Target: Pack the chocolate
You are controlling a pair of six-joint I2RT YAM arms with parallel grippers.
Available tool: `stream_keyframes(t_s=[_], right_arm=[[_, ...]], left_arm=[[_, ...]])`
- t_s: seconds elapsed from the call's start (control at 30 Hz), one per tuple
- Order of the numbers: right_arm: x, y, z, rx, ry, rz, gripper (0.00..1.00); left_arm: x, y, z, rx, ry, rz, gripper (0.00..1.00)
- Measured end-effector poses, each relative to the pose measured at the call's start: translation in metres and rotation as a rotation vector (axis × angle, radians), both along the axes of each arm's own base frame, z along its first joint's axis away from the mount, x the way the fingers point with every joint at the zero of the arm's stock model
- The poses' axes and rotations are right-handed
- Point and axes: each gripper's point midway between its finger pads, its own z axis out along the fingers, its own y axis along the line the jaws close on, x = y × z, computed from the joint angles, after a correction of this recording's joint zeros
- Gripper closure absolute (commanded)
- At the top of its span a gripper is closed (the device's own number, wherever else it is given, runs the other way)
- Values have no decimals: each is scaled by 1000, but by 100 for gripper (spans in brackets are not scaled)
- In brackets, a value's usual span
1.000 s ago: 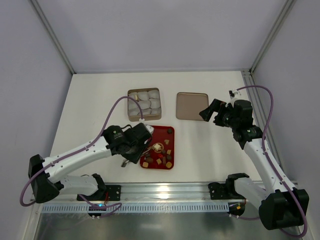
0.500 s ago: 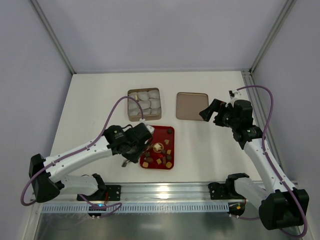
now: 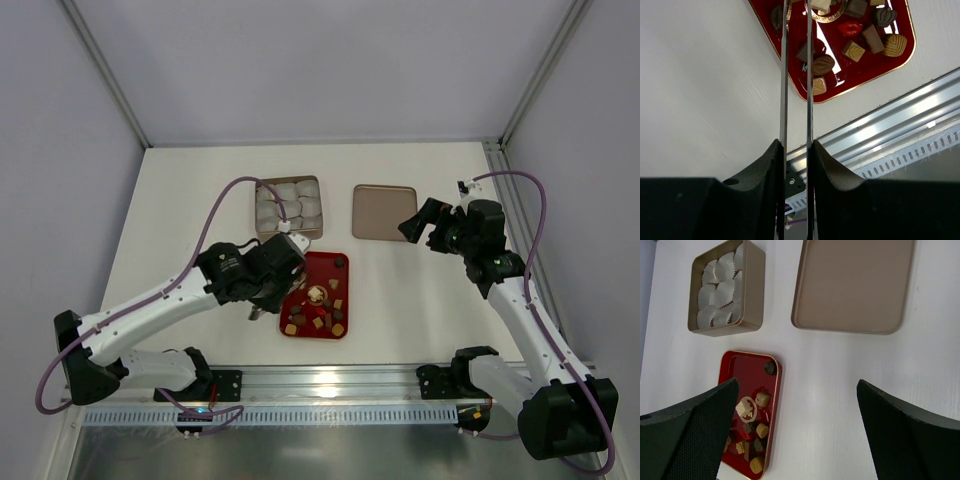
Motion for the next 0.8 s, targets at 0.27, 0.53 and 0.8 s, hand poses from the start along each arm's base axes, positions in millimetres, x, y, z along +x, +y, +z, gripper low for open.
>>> stream_keyframes(t_s=[0.27, 0.53, 0.8], right_arm=[[0, 0, 0, 0, 0, 1, 0], [0, 0, 0, 1, 0, 2, 0], [0, 2, -1, 4, 5, 8, 0]], left_arm=[[20, -8, 30, -47, -81, 39, 80], [81, -1, 61, -90, -162, 186, 79], [168, 13, 61, -85, -202, 344, 80]])
